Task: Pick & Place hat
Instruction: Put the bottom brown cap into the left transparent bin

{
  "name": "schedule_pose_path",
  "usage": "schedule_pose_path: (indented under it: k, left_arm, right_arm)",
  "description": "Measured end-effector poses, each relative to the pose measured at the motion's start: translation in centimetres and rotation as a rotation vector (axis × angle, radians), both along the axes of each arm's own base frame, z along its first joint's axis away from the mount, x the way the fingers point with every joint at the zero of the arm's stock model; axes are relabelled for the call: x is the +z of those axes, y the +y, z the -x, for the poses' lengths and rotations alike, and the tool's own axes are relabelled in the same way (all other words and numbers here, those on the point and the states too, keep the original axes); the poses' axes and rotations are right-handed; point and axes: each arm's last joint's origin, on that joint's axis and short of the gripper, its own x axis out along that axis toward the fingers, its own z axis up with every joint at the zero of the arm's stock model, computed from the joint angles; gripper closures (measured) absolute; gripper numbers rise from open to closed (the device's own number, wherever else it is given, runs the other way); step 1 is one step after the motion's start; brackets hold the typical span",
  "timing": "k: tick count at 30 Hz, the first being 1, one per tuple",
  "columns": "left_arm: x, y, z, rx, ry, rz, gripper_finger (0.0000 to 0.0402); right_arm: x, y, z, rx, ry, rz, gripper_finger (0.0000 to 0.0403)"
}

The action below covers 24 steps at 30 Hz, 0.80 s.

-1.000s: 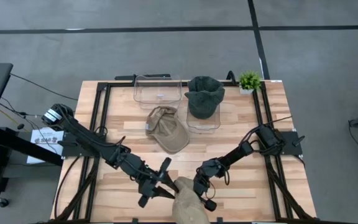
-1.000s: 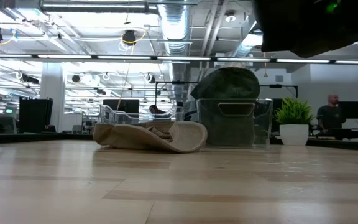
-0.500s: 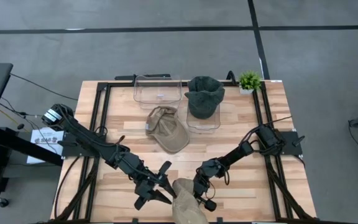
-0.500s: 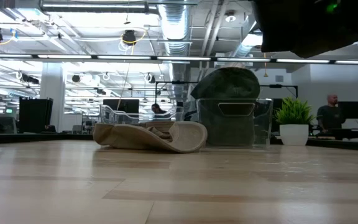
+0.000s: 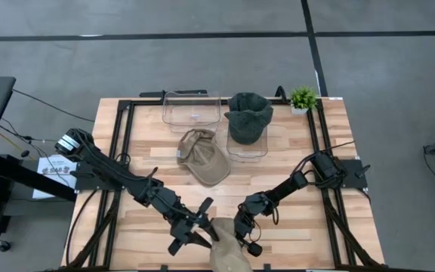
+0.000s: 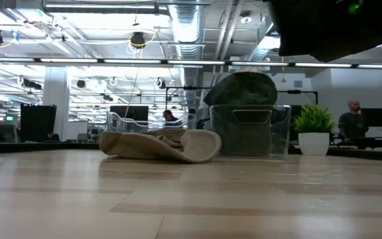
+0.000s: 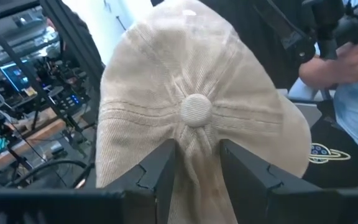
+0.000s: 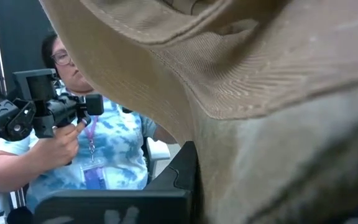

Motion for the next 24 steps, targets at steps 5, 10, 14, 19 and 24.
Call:
schedule_pose_path:
  k: [5, 10, 14, 19, 24]
  left_arm:
    - [0.3, 0.0, 0.1, -0.001, -0.023, 0.015, 0.0278]
    - [0.4, 0.0, 0.1, -0.008, -0.027, 0.018, 0.0332]
    - [0.4, -0.2, 0.3, -0.084, -0.023, 0.019, 0.0389]
    - [0.7, -0.5, 0.6, -0.127, -0.036, 0.025, 0.0391]
    - [1.5, -0.5, 1.2, -0.151, -0.057, 0.033, 0.0392]
  right_arm:
    - [0.0, 0.0, 0.0, -0.002, -0.005, 0.002, 0.0393]
    - [0.0, 0.0, 0.0, -0.001, -0.004, 0.003, 0.0393]
    - [-0.1, 0.1, 0.0, -0.001, 0.006, 0.008, 0.0393]
    - [-0.3, 0.1, -0.1, -0.002, 0.026, 0.017, 0.0392]
    - [-0.4, 0.1, -0.1, -0.002, 0.036, 0.021, 0.0392]
